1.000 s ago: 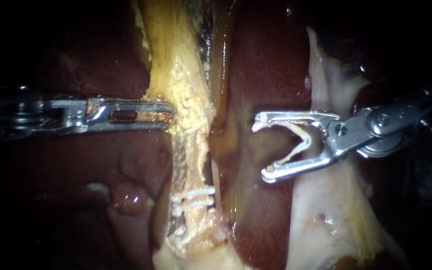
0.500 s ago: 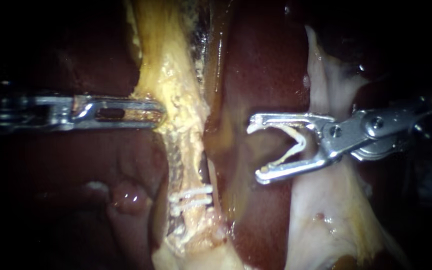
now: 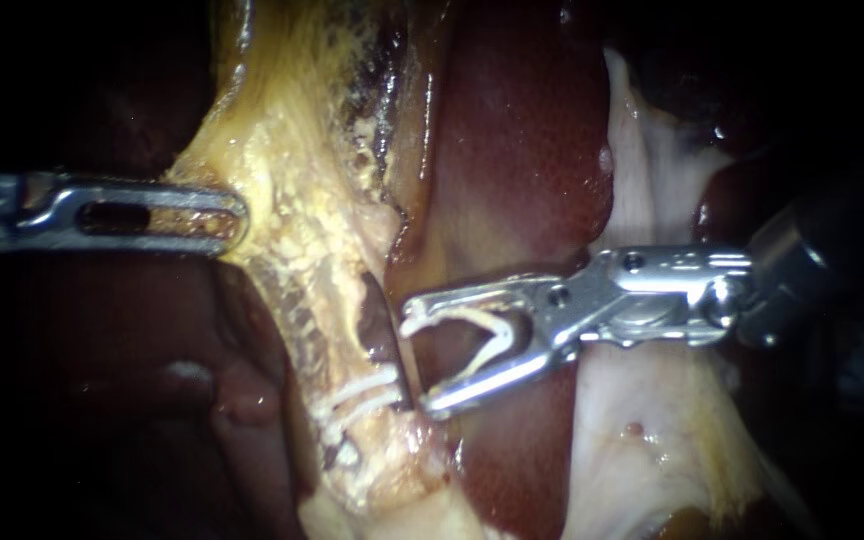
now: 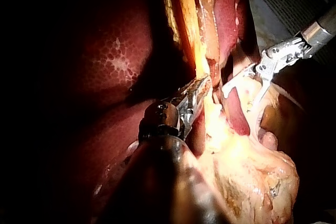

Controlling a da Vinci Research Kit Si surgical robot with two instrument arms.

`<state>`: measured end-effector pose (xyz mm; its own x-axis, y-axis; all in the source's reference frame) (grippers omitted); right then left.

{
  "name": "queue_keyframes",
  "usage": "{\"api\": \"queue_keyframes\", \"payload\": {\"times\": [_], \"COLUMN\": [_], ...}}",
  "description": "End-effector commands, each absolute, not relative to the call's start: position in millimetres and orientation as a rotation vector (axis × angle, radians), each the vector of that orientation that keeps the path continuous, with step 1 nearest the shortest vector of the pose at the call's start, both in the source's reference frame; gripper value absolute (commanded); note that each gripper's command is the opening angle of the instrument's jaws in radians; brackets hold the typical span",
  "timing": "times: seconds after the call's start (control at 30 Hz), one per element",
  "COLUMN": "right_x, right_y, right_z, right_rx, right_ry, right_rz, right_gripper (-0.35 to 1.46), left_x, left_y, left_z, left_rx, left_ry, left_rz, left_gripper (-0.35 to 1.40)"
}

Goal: Clipping third clip left tube

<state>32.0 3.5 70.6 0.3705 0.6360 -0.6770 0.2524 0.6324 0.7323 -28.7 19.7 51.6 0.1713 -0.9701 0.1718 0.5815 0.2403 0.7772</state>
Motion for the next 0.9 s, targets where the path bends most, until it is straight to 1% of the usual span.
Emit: {"api": "queue_keyframes", "payload": {"times": [0.03,0.33,0.5,0.63,0.8,0.9], "right_x": [32.2,33.5,34.3,35.4,36.6,37.0], "right_y": [3.6,4.3,4.4,4.3,4.1,4.0], "right_z": [71.0,74.1,74.8,75.1,75.5,75.7], "right_rx": [0.903,0.905,0.907,0.929,0.986,1.023], "right_ry": [1.200,1.166,1.166,1.162,1.154,1.175], "right_rz": [0.294,0.305,0.303,0.296,0.273,0.269], "right_gripper": [0.60,0.59,0.59,0.59,0.58,0.58], "left_x": [-28.6,-28.4,-28.4,-28.4,-28.4,-28.3], "left_y": [19.7,19.6,19.6,19.6,19.6,19.6], "left_z": [51.5,51.5,51.5,51.6,51.7,51.9], "left_rx": [0.632,0.633,0.632,0.632,0.632,0.632], "left_ry": [-0.755,-0.755,-0.755,-0.755,-0.756,-0.756], "left_rz": [-1.211,-1.210,-1.210,-1.210,-1.209,-1.209], "left_gripper": [-0.35,-0.35,-0.35,-0.35,-0.35,-0.35]}}
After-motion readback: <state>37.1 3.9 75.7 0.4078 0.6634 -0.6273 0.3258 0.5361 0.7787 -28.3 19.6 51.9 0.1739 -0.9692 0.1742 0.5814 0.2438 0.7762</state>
